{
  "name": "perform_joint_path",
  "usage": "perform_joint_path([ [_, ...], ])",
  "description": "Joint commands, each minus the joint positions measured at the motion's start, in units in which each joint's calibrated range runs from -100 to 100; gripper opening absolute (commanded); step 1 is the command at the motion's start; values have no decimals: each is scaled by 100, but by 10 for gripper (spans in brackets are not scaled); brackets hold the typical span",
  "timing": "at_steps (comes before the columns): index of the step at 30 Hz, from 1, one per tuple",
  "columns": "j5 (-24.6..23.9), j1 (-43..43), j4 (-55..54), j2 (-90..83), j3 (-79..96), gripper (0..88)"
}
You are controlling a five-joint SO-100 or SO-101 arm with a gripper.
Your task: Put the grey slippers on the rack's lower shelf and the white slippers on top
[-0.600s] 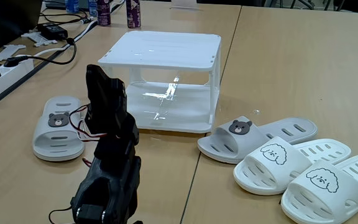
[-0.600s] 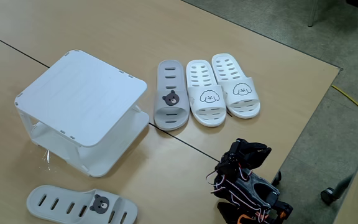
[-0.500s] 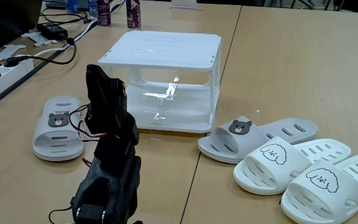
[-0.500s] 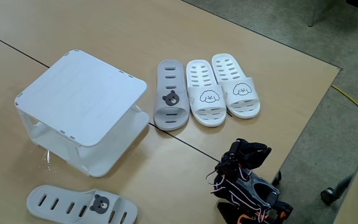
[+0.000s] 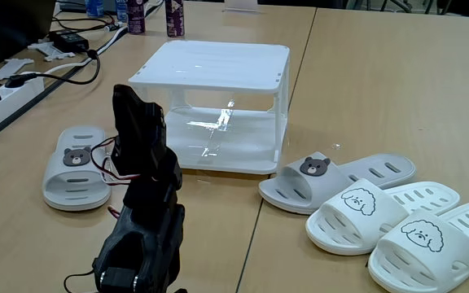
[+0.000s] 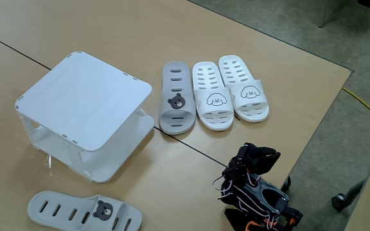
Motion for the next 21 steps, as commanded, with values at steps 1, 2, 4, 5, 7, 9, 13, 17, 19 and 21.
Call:
perform_joint_path([
  [1,42,17,-34,-6,72,7],
  [2,42,17,-34,-6,72,7],
  [4,42,17,-34,-6,72,7],
  [5,42,17,-34,-6,72,7],
  [7,42,17,-34,-6,72,7],
  [9,42,17,-34,-6,72,7],
  [13,42,17,-34,-6,72,7],
  [17,42,25,0,-6,54,8],
  [19,42,0,251,52,54,7],
  [21,42,9,596,406,72,7],
])
